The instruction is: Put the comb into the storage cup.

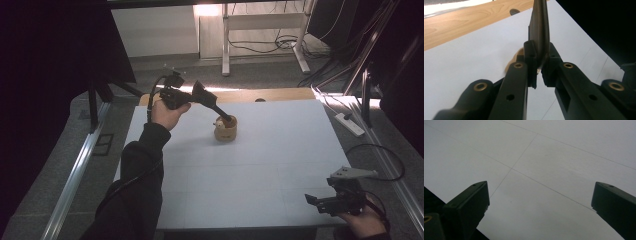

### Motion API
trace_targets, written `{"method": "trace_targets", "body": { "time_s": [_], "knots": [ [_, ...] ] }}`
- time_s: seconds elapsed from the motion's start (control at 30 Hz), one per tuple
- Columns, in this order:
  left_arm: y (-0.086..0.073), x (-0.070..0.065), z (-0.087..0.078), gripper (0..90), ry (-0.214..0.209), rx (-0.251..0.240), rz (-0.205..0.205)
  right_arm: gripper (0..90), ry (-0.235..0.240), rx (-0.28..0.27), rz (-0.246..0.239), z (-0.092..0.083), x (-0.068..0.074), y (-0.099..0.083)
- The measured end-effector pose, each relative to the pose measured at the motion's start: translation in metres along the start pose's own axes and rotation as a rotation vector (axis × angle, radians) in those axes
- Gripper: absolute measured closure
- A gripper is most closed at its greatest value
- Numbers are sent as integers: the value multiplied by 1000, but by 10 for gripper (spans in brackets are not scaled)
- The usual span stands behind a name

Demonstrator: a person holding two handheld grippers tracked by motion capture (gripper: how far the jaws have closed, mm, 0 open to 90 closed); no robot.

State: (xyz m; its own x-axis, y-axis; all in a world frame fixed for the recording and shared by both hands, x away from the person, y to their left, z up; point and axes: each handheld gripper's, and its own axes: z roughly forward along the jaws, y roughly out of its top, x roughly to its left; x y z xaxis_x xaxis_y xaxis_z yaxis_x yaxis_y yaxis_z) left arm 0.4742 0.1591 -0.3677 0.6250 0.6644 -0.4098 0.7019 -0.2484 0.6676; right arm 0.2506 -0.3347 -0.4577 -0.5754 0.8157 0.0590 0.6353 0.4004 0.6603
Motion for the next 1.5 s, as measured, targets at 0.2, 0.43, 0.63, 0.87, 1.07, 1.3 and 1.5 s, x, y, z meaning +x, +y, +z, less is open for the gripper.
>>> {"method": "trace_targets", "body": {
  "time_s": [0.2,0.43,0.63,0.87,1.07,1.3,1.5],
  "knots": [
    [-1,-1,12,827,-2,16,8,26,0,4,-4,0,1,0],
    [-5,1,21,827,-1,35,6,31,-1,11,-6,1,1,0],
    [-9,4,27,827,-10,42,-5,33,-2,17,-11,1,2,1],
    [-13,7,34,827,-7,48,-14,34,-3,22,-15,2,2,1],
    [-17,11,35,827,-10,41,-29,34,-1,23,-15,2,2,1],
    [-25,19,34,825,-27,16,-66,34,-2,25,-18,2,2,1],
    [-33,28,33,822,-50,-2,-96,34,-2,25,-17,2,2,1]
  ]
}}
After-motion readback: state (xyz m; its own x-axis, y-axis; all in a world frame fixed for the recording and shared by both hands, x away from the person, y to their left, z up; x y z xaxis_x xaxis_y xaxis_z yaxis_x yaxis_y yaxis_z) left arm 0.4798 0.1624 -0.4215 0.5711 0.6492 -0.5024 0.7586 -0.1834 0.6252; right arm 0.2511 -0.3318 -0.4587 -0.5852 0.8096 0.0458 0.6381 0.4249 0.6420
